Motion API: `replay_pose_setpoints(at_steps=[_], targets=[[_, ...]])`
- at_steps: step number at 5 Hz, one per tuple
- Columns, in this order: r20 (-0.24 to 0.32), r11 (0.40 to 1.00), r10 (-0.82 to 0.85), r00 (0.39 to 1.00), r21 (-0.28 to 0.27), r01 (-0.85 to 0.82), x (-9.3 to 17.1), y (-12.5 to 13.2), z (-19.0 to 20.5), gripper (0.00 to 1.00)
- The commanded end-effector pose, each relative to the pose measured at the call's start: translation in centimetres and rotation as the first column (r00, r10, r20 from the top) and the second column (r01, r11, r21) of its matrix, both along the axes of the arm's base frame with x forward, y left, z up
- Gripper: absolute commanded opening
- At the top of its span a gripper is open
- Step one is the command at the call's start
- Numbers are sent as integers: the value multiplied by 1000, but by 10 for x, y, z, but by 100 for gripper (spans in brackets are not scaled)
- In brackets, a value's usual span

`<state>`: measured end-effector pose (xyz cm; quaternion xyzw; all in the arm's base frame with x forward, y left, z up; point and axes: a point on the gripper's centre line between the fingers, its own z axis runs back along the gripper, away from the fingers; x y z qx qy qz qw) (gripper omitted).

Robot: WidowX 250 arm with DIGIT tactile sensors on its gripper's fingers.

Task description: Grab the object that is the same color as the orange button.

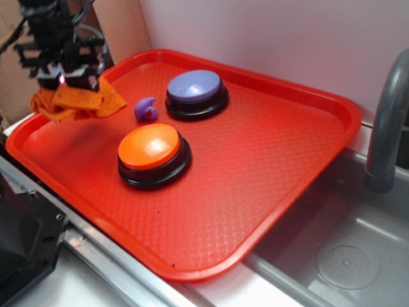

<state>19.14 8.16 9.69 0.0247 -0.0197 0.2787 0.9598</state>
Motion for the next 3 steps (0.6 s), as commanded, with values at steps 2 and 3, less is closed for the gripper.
replay_pose_setpoints(at_steps=[2,3], targets=[[181,896,-442,878,38,443,-13,-47,84,0],[160,888,-460,873,78,454,-11,-59,79,0]])
